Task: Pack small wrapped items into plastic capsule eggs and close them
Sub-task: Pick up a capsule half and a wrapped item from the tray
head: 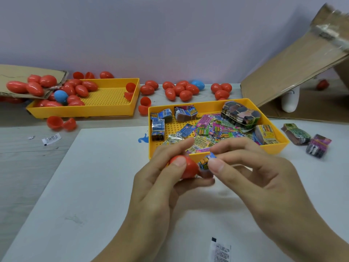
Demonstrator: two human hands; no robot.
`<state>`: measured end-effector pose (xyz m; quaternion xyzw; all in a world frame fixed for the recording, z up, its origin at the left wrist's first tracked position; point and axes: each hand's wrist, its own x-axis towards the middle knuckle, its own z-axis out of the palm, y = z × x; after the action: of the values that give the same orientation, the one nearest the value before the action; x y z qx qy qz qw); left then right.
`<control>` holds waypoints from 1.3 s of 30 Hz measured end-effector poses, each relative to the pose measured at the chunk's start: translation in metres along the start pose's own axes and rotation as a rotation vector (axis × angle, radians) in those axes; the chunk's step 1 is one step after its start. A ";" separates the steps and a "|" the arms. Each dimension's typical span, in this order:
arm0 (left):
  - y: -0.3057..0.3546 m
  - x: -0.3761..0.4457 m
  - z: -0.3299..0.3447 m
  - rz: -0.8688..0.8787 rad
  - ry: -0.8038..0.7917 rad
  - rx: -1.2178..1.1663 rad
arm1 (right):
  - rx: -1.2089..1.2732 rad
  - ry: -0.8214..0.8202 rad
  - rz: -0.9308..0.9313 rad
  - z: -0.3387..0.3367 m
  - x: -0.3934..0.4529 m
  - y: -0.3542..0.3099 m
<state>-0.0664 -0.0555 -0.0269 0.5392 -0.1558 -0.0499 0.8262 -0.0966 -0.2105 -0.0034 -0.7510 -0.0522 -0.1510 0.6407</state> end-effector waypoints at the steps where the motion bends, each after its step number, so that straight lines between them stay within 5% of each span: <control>1: -0.001 -0.001 0.001 0.022 0.018 0.012 | -0.005 0.013 0.005 0.001 0.000 0.001; 15: 0.000 -0.004 0.005 0.154 0.082 0.216 | 0.133 0.022 0.074 -0.001 0.002 -0.005; 32: -0.005 -0.003 0.005 0.255 0.083 0.301 | -0.016 0.023 0.070 -0.002 0.001 -0.005; 39: -0.005 -0.004 0.004 0.359 0.090 0.381 | 0.164 0.024 0.130 -0.005 0.006 -0.008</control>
<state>-0.0715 -0.0605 -0.0309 0.6505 -0.2185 0.1519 0.7113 -0.0944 -0.2145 0.0069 -0.6959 -0.0080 -0.1133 0.7091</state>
